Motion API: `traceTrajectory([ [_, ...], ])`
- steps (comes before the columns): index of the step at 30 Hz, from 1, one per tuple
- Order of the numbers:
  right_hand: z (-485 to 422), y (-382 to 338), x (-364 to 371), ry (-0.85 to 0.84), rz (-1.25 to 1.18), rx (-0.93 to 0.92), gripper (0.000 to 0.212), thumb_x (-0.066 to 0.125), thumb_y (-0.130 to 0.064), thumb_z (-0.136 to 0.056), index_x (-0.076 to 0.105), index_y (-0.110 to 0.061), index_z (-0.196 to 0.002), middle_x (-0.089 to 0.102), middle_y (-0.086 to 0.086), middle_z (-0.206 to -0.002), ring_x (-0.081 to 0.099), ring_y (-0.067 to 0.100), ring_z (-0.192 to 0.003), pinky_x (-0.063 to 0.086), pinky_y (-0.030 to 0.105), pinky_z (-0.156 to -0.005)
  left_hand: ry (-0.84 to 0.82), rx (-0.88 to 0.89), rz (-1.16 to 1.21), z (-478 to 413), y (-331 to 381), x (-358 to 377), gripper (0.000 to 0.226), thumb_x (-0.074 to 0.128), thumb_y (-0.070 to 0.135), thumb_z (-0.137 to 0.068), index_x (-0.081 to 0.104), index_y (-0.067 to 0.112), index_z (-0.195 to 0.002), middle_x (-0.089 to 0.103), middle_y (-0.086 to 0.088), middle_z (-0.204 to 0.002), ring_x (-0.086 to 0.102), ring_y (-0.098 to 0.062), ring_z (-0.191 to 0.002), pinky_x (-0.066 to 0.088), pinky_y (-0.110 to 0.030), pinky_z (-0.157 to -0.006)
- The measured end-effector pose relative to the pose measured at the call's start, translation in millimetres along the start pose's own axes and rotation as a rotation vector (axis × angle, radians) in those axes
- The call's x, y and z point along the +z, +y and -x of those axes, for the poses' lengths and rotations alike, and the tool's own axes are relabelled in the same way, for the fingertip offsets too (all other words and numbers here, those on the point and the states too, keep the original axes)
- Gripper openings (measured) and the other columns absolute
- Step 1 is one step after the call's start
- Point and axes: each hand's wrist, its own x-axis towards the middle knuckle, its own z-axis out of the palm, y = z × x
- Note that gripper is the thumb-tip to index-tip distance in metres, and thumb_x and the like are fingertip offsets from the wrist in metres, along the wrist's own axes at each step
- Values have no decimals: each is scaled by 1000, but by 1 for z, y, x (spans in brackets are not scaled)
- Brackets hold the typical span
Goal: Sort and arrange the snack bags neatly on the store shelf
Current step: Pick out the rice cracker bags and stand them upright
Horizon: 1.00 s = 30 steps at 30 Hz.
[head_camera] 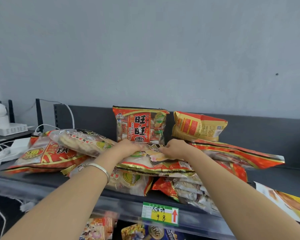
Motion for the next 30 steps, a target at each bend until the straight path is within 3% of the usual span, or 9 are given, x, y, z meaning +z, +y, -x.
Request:
traceTrajectory([
  [4, 5, 6, 4, -6, -87, 15, 60, 40, -51, -98, 50, -3, -132, 58, 12, -127, 56, 26, -111, 43, 29, -81, -8, -90, 49, 6, 6, -1, 76, 68, 44, -81, 37, 6, -139, 49, -12, -137, 50, -29, -121, 42, -37, -103],
  [9, 9, 7, 17, 59, -202, 26, 58, 43, -48, -98, 44, -7, -138, 54, 10, -132, 54, 25, -117, 44, 33, -93, -28, -96, 160, 11, 2, 1, 89, 70, 40, -82, 20, 8, -148, 26, -11, -153, 31, -29, -138, 30, -38, -111],
  [12, 10, 7, 18, 114, -252, 24, 52, 46, -45, -97, 49, -9, -134, 58, 9, -127, 56, 25, -113, 46, 36, -94, -4, -18, 327, 14, 1, 2, 79, 73, 20, -82, 28, 10, -145, 32, -12, -149, 36, -28, -134, 33, -39, -110],
  [14, 11, 5, 17, 173, -315, 30, 43, 46, -44, -97, 56, -11, -124, 64, 8, -115, 60, 22, -98, 50, 35, -84, 46, 51, 399, 20, 1, -1, 76, 73, 9, -80, 32, 14, -143, 36, -11, -146, 41, -26, -128, 40, -39, -103],
  [17, 17, -7, 12, 315, -460, 23, 33, 46, -39, -98, 57, -12, -113, 64, 8, -108, 59, 22, -89, 49, 37, -77, 113, 187, 524, 35, 2, -13, 84, 76, 2, -74, 30, 21, -142, 47, -6, -131, 53, -14, -102, 48, -26, -70],
  [20, 22, -24, 4, 395, -680, 94, 54, 47, -43, -97, 42, -7, -138, 55, 12, -132, 53, 30, -117, 44, 39, -91, 167, 297, 638, 47, -1, -32, 89, 79, 1, -70, 30, 31, -138, 53, -3, -125, 58, -18, -104, 54, -37, -83],
  [22, 21, -33, 4, 340, -872, 175, 71, 45, -51, -95, 28, -8, -148, 43, 14, -145, 44, 33, -129, 39, 42, -100, 192, 337, 682, 57, -4, -44, 90, 79, 1, -69, 30, 36, -136, 55, -1, -122, 59, -20, -106, 53, -44, -90],
  [25, 25, -45, 7, 277, -995, 216, 67, 44, -51, -95, 34, -9, -145, 47, 12, -139, 47, 30, -123, 39, 39, -95, 202, 359, 700, 68, -14, -54, 90, 79, 1, -70, 28, 35, -137, 53, 2, -119, 57, -17, -107, 51, -44, -92],
  [30, 42, -49, 10, 376, -1090, 98, 72, 65, -49, -84, 42, -10, -139, 57, 8, -128, 57, 25, -112, 49, 39, -93, 180, 356, 700, 75, -24, -55, 86, 75, 8, -77, 25, 30, -143, 50, 2, -128, 54, -18, -113, 49, -41, -94],
])
